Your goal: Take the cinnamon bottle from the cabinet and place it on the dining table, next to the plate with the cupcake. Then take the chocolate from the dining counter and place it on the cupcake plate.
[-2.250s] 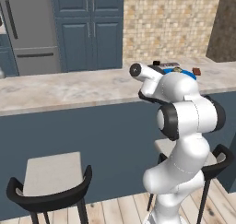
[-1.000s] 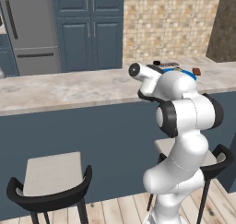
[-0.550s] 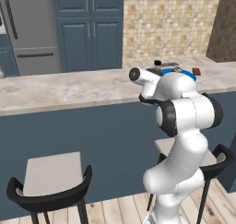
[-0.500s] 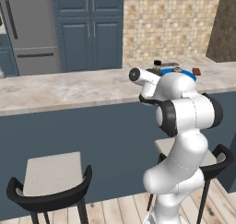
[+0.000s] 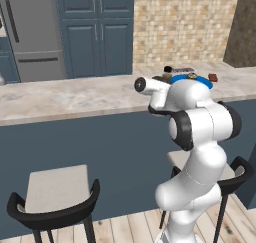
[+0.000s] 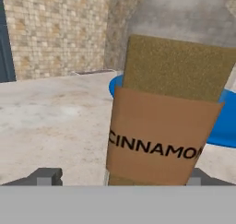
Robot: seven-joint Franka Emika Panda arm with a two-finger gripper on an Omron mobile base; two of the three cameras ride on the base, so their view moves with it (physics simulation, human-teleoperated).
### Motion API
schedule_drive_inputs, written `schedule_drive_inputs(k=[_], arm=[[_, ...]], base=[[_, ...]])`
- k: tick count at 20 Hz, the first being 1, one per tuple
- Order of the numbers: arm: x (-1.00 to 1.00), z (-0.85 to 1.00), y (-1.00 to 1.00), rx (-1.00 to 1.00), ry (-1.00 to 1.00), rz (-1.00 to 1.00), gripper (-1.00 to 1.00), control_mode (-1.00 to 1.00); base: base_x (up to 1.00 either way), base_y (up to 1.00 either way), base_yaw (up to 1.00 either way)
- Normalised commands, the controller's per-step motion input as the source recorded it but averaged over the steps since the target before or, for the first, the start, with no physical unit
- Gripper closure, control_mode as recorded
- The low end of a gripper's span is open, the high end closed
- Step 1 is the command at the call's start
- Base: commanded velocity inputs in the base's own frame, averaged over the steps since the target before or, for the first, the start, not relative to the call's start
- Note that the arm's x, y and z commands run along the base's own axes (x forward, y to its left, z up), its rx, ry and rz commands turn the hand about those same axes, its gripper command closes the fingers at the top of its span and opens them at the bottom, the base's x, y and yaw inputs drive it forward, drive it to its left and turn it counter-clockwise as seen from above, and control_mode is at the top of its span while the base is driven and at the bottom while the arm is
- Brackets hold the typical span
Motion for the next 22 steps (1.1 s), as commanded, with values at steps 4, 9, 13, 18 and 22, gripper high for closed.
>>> schedule_drive_inputs(k=[4, 9, 13, 18, 22], arm=[[-0.07, -0.01, 0.3, -0.03, 0.0, 0.0, -1.0, -1.0], [-0.07, 0.01, 0.1, 0.0, 0.0, 0.0, -1.0, -1.0], [-0.24, 0.0, 0.03, 0.0, 0.0, 0.0, -1.0, -1.0], [-0.36, 0.05, 0.05, 0.0, 0.01, 0.0, -1.0, -1.0], [-0.4, 0.18, 0.0, 0.0, 0.08, 0.0, -1.0, -1.0]], base=[[0.0, 0.0, 0.0], [0.0, 0.0, 0.0], [0.0, 0.0, 0.0], [0.0, 0.0, 0.0], [0.0, 0.0, 0.0]])
